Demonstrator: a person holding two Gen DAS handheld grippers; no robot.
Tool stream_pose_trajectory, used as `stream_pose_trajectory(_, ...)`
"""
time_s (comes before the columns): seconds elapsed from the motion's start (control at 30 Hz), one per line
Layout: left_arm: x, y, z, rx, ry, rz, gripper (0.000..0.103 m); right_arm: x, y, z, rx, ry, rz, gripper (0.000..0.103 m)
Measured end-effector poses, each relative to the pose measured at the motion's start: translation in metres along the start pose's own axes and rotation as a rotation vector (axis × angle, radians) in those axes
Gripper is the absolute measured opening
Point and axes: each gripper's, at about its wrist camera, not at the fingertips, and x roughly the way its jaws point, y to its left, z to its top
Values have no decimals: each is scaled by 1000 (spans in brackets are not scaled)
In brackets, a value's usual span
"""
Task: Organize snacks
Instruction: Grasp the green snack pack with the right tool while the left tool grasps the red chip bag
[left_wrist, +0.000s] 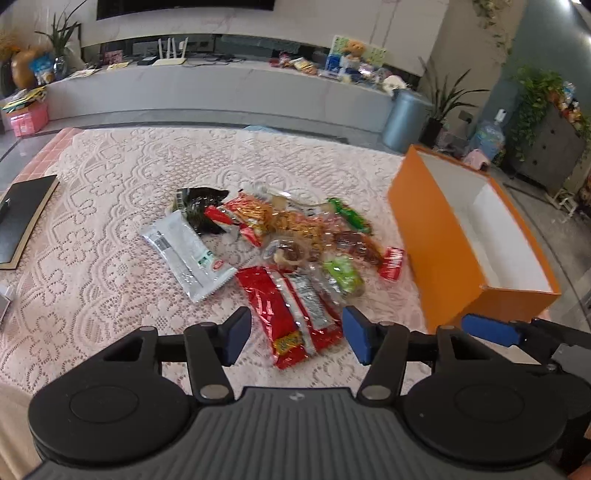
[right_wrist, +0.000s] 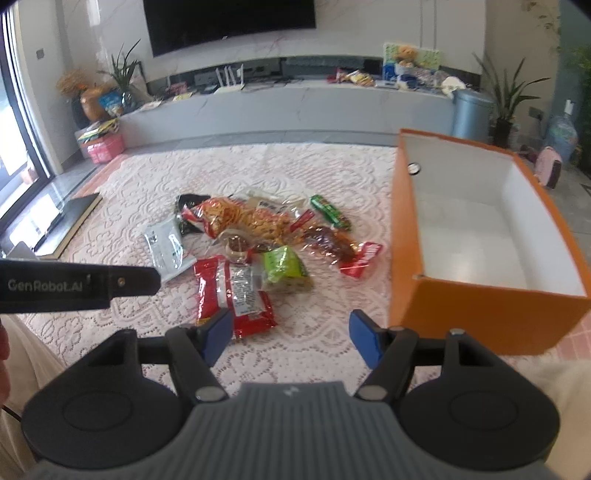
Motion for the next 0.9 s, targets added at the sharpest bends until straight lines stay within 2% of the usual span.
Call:
stream_pose_trajectory(0.03,5,1,2,-9,14,2,68,6,1,2,-5,4,10,66)
stream_pose_trajectory(0.1,16,5,8,-33,47,4,78,18,2,7,-17,12,18,66)
stream_pose_trajectory(0.27,45,12,21,-59,97,26,85,56,2,22,-31,52,35,66)
stream_pose_trajectory(0.37,63,16,26,-55,125,30,84,79,0,31,-35,78,47,66)
stream_pose_trajectory(0.43,73,20,28,-60,144,22,80,96,-2,36,-39,94,51,68)
stream_pose_trajectory(0.53,87,29,30,-99,170,10,79,118,-2,41,-46,118,55,77)
stream_pose_trajectory(0.73,107,39,30,-136,201,-1,78,153,-3,43,-57,150,57,77)
stream_pose_trajectory(0.9,119,47,29,-171,228,-7,78,166,-4,40,-45,155,87,77)
